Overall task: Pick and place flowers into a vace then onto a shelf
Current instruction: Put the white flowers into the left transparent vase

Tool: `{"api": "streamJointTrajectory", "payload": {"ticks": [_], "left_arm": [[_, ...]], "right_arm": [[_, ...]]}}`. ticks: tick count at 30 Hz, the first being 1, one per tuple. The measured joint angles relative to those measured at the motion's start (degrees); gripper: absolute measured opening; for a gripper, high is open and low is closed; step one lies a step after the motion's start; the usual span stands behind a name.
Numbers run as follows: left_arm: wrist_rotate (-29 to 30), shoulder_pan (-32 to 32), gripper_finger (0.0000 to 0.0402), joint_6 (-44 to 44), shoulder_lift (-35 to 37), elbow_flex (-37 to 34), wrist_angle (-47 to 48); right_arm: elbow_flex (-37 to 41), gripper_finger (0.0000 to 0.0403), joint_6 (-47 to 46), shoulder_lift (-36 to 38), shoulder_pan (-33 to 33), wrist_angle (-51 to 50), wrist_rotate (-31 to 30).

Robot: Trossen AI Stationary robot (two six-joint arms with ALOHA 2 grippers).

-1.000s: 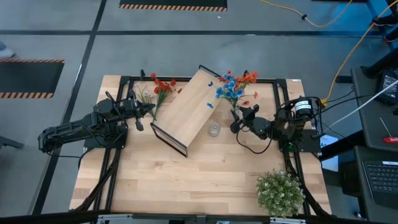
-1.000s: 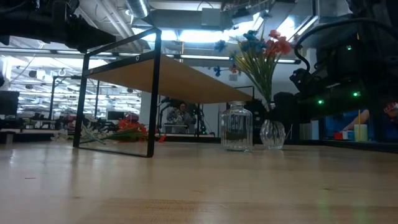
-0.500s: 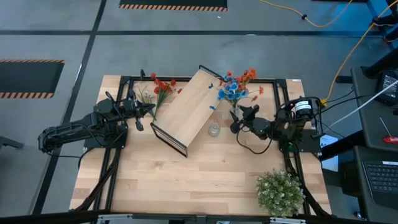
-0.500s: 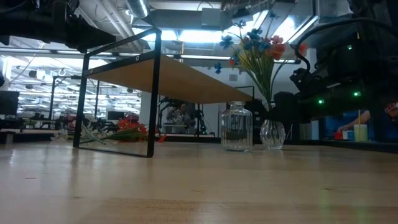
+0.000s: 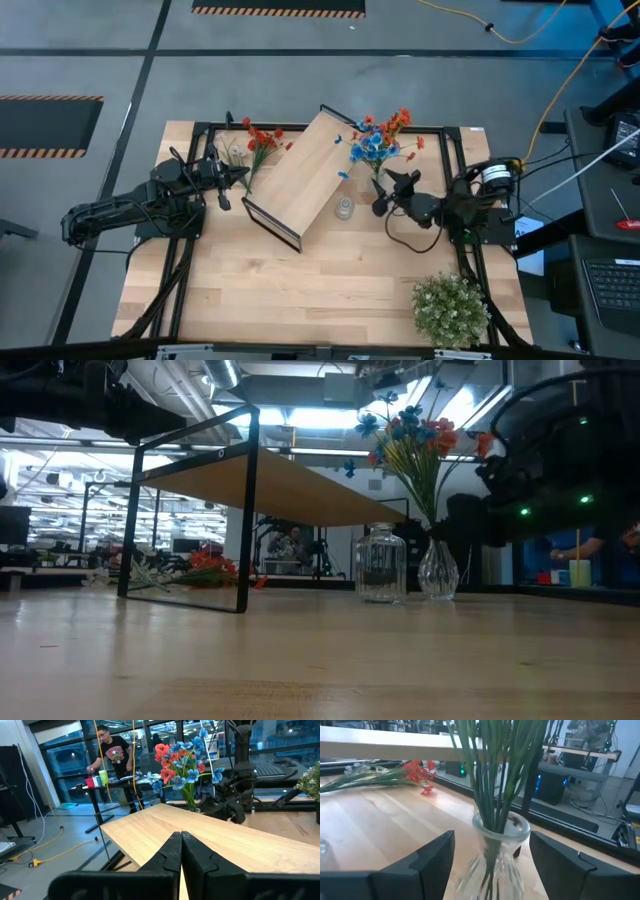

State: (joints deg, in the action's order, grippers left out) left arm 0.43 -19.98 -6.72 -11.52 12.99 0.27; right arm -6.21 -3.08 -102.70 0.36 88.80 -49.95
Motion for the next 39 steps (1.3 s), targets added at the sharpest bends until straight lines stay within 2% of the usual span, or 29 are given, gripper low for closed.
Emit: {"api": "streamJointTrajectory", "payload": {"ticks": [6,9,18,21,24,36,39], "left_arm": [[0.0,0.0,0.0004,0.0,0.0,0.0,0.0],[0.0,0.0,0.0004,0.0,0.0,0.0,0.0],[0.0,0.0,0.0004,0.0,0.0,0.0,0.0],[0.0,0.0,0.0004,0.0,0.0,0.0,0.0],[0.0,0.0,0.0004,0.0,0.0,0.0,0.0],[0.0,0.0,0.0004,0.0,0.0,0.0,0.0],[0.0,0.0,0.0004,-0.1,0.0,0.0,0.0]], "right_arm": [[5.3,0.0259,-4.5,5.9,2.1,-0.7,-0.6],[6.0,0.0259,-7.3,8.2,3.9,-4.6,-0.8],[4.9,0.0257,-2.8,13.9,7.1,-6.2,-1.4],[3.0,0.0238,-0.4,15.9,7.9,-7.3,1.5],[0.3,0.0202,0.7,18.3,9.1,-10.4,5.7],[-14.1,0.0019,-0.8,32.6,13.4,-54.1,6.5],[-18.6,0.0007,-2.8,37.4,13.4,-68.0,6.5]]}}
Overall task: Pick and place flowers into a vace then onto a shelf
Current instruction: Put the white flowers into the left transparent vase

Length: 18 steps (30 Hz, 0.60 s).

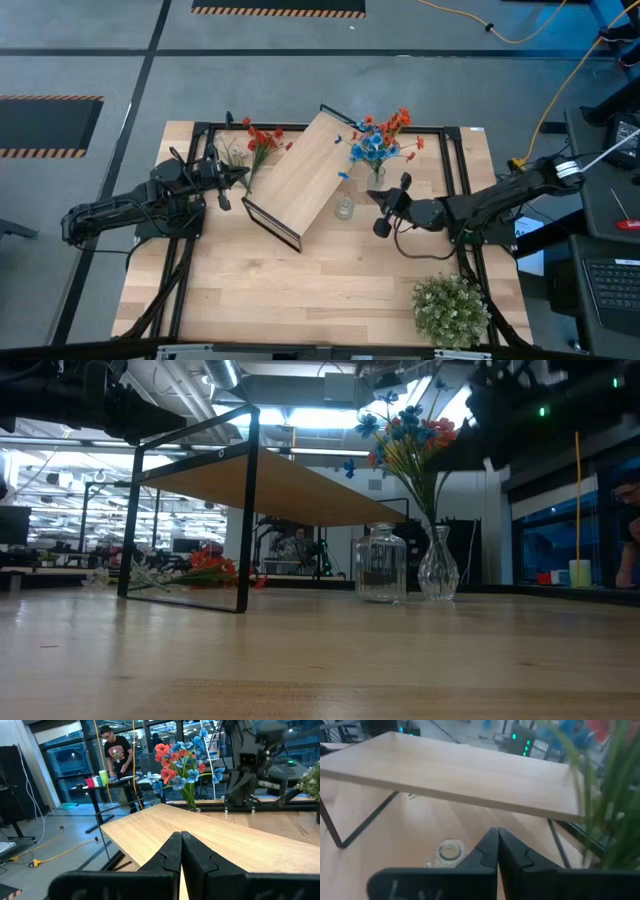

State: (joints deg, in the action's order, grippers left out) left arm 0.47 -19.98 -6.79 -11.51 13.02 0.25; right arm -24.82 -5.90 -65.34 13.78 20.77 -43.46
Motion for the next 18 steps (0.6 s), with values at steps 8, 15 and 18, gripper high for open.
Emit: {"api": "streamJointTrajectory", "payload": {"ticks": [8,15,18], "left_arm": [[1.4,0.0,0.0004,-3.7,0.0,0.0,0.0],[7.4,0.0,0.0004,-7.6,0.0,0.0,-2.2],[8.1,0.0,0.0005,-9.3,0.0,0.0,-4.4]], "right_arm": [[-10.6,0.0007,4.2,6.2,0.0,-14.0,0.0],[-15.0,0.0011,9.7,6.3,0.0,-16.7,0.1],[-15.3,0.0017,11.1,6.3,-0.1,-16.8,0.0]]}}
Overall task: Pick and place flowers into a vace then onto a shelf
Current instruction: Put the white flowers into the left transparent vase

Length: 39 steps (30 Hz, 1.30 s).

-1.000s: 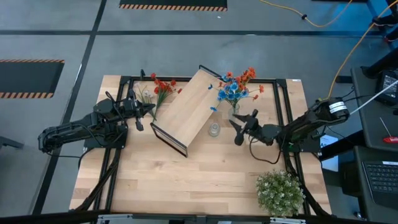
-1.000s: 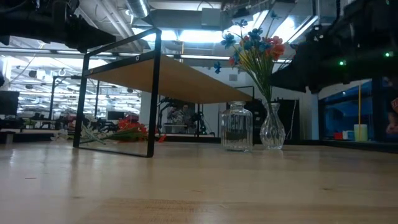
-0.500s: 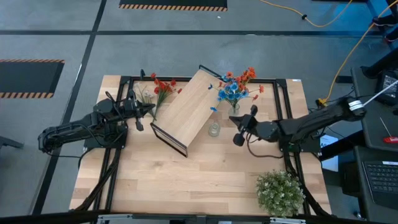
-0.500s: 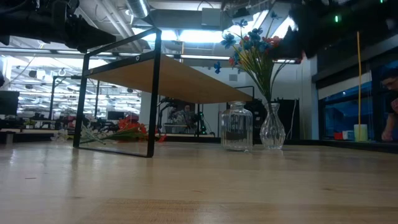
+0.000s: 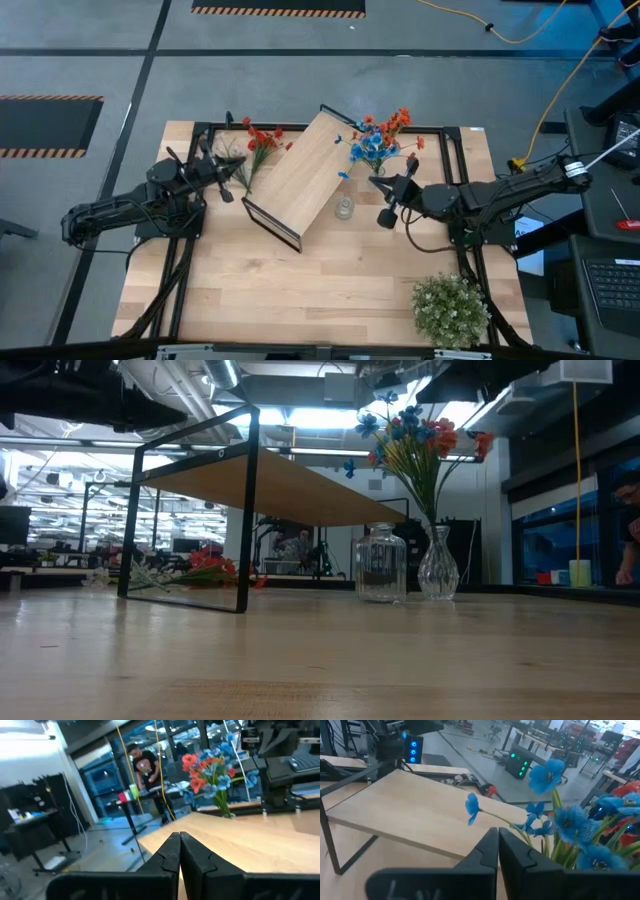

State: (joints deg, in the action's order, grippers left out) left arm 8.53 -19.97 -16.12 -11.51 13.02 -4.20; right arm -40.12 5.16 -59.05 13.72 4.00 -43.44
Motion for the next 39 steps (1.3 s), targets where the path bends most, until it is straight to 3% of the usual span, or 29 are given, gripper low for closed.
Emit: {"api": "streamJointTrajectory", "payload": {"ticks": [5,15,20,26,30,34,39], "left_arm": [[2.0,0.0,0.0044,-1.1,0.0,0.0,-1.2],[3.7,0.0,0.0204,-5.7,0.0,0.0,-1.2],[4.1,0.0,0.0260,-5.7,0.0,0.0,-2.0],[10.3,0.0,0.0278,-1.3,-0.9,0.0,-6.3],[15.7,0.0,0.0275,0.4,-6.0,0.9,-6.6],[17.0,0.0,0.0275,1.7,-15.0,6.7,-7.6],[28.7,0.0,0.0275,2.4,-23.2,15.9,-5.4]], "right_arm": [[0.0,0.0018,0.1,0.0,-0.5,-0.1,0.0],[0.0,0.0019,1.2,0.0,-3.5,-0.1,0.0],[0.0,0.0019,1.2,0.0,-3.8,-0.1,0.0],[0.0,0.0019,2.6,0.0,-3.8,-0.1,0.0],[0.0,0.0019,4.1,0.0,-3.9,0.0,0.0],[0.0,0.0019,3.4,0.0,-4.4,0.0,-0.1],[0.0,0.0019,0.5,0.0,-4.6,-0.1,-0.1]]}}
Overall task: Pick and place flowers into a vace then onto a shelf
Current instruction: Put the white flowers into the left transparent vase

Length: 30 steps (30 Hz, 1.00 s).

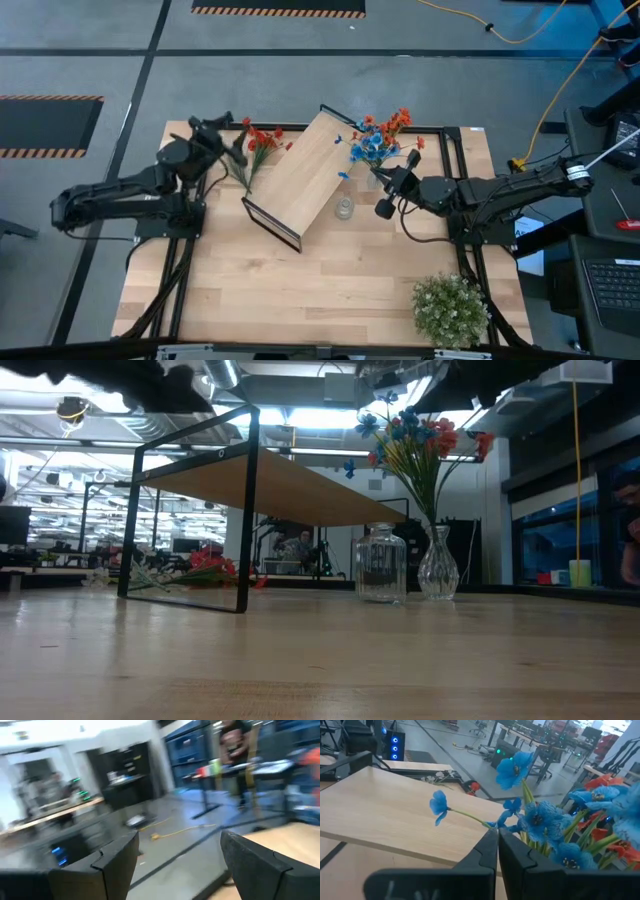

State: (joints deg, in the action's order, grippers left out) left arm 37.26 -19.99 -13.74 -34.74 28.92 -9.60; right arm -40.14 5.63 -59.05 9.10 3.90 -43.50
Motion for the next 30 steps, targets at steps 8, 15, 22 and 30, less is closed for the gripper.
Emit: {"api": "streamJointTrajectory", "payload": {"ticks": [8,15,22,30], "left_arm": [[10.5,1.0,0.0274,9.6,-9.2,7.9,9.4],[19.8,5.7,0.0274,12.7,-13.7,13.1,11.1],[26.3,9.5,0.0273,29.2,-15.8,21.5,25.3],[21.5,8.4,0.0262,48.5,-23.4,31.9,45.9]], "right_arm": [[0.0,0.0019,-0.5,0.0,0.0,-2.1,0.0],[0.0,0.0019,-0.4,0.0,0.0,-6.1,0.1],[0.0,0.0019,2.7,0.0,0.0,-6.7,0.1],[0.0,0.0019,4.8,0.4,-0.5,-6.7,0.0]]}}
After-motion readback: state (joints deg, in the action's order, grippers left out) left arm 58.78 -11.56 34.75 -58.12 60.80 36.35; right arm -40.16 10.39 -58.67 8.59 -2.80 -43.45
